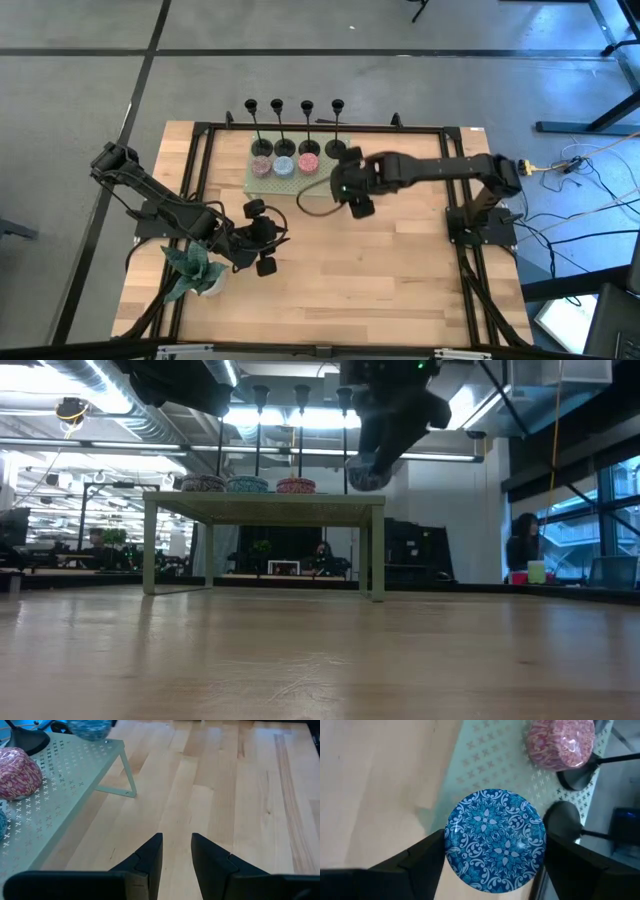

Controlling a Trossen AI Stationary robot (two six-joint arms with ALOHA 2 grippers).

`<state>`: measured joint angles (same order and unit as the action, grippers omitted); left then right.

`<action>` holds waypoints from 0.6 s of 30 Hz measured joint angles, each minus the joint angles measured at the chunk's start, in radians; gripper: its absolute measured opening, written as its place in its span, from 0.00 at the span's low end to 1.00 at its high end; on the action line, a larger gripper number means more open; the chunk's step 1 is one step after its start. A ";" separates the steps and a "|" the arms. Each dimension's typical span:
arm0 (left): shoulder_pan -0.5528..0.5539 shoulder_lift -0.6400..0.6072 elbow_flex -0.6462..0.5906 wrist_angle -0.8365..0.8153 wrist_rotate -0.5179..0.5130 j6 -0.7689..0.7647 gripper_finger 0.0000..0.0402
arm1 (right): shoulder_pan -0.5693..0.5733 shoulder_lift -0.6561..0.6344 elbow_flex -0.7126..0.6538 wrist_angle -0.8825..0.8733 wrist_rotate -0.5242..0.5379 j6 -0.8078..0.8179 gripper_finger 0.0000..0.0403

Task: Pick & Place candle stick holders
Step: Align the blue scented candle with the pink scented candle on the shelf

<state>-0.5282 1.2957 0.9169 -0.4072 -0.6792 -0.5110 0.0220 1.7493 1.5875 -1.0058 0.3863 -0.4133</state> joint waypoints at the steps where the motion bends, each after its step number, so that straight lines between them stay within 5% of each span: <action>1: 0.000 0.000 0.000 0.000 0.000 0.000 0.24 | -0.020 0.000 0.000 0.011 -0.025 -0.018 0.74; 6: 0.000 0.000 0.000 0.000 -0.007 0.000 0.24 | -0.109 0.000 -0.004 0.106 -0.187 -0.042 0.74; 18: 0.000 0.000 0.000 0.000 -0.009 0.000 0.24 | -0.218 0.000 -0.007 0.195 -0.347 -0.070 0.74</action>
<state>-0.5282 1.2957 0.9169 -0.4072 -0.6881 -0.5110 -0.1965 1.7493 1.5806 -0.8109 0.0394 -0.4828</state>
